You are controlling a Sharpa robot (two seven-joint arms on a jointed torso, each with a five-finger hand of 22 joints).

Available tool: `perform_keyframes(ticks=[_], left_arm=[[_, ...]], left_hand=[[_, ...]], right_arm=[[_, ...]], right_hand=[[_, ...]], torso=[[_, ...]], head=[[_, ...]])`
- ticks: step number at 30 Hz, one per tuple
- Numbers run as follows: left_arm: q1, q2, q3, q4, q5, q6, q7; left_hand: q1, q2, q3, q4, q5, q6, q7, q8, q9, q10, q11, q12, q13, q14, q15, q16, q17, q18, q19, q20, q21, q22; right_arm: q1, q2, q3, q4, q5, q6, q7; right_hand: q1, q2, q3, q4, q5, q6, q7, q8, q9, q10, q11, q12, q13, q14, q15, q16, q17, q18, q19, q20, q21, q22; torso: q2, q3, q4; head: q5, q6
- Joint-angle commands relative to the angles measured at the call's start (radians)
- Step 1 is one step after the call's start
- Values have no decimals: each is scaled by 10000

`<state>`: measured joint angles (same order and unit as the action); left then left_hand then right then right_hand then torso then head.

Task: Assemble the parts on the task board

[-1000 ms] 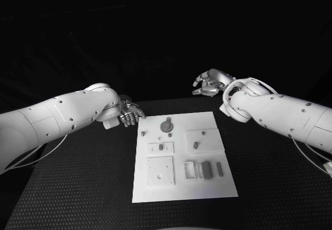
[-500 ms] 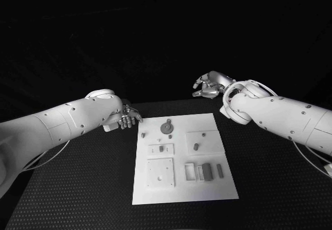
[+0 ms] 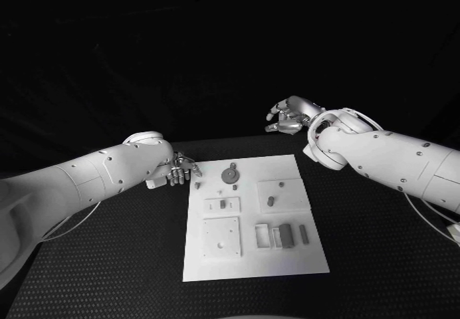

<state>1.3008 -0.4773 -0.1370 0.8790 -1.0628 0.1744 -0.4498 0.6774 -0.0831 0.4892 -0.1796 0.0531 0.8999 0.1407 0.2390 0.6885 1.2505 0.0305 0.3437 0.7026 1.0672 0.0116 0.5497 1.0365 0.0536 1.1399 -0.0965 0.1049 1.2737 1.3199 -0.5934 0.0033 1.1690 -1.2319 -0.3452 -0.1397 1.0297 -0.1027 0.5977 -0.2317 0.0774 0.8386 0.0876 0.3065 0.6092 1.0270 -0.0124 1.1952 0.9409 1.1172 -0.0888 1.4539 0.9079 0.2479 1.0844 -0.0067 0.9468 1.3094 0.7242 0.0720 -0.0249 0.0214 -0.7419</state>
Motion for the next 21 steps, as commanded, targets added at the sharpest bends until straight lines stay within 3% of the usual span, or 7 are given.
perform_keyframes(ticks=[1,7,12,21], left_arm=[[4,4,6,14,238,107,234],[4,-19,5,116,256,111,245],[4,-10,-2,240,256,434,228],[-67,37,-160,192,36,452,281]], left_hand=[[-108,33,-8,76,-39,-47,-5,-33,-17,-54,-3,49,18,-97,-9,60,-8,102,10,85,-70,16],[-77,105,21,67,-37,15,-24,-7,-18,-51,-20,71,26,-99,-16,83,-4,110,17,79,-77,40],[190,348,100,-171,-16,350,-124,154,9,-53,-99,118,32,-110,-21,135,-12,100,28,80,-95,119],[489,603,182,-522,68,503,-165,193,-42,-42,-133,167,15,-101,-31,193,-53,80,59,67,-128,203]], right_arm=[[-4,29,5,-11,-8,109,89],[-8,36,5,-21,-8,111,85],[-9,35,5,-13,-8,127,83],[-10,49,5,-18,-8,137,83]], right_hand=[[-38,30,-13,17,19,1047,367,-42,5,-787,272,-22,-17,-89,-12,-58,15,138,-37,12,-45,146],[-35,32,-11,19,20,1047,367,-43,6,-788,272,-20,-18,-89,-11,-57,15,138,-37,12,-46,146],[-33,33,-8,19,21,1047,367,-43,6,-788,272,-19,-18,-89,-11,-57,16,138,-37,11,-46,147],[-28,34,-6,18,21,1048,367,-44,8,-789,273,-17,-19,-89,-10,-56,16,138,-36,11,-47,147]], torso=[[-3,1,8],[-17,7,8],[-15,-4,18],[-13,-2,8]], head=[[-22,-37],[-26,-72],[-32,-81],[-21,-82]])
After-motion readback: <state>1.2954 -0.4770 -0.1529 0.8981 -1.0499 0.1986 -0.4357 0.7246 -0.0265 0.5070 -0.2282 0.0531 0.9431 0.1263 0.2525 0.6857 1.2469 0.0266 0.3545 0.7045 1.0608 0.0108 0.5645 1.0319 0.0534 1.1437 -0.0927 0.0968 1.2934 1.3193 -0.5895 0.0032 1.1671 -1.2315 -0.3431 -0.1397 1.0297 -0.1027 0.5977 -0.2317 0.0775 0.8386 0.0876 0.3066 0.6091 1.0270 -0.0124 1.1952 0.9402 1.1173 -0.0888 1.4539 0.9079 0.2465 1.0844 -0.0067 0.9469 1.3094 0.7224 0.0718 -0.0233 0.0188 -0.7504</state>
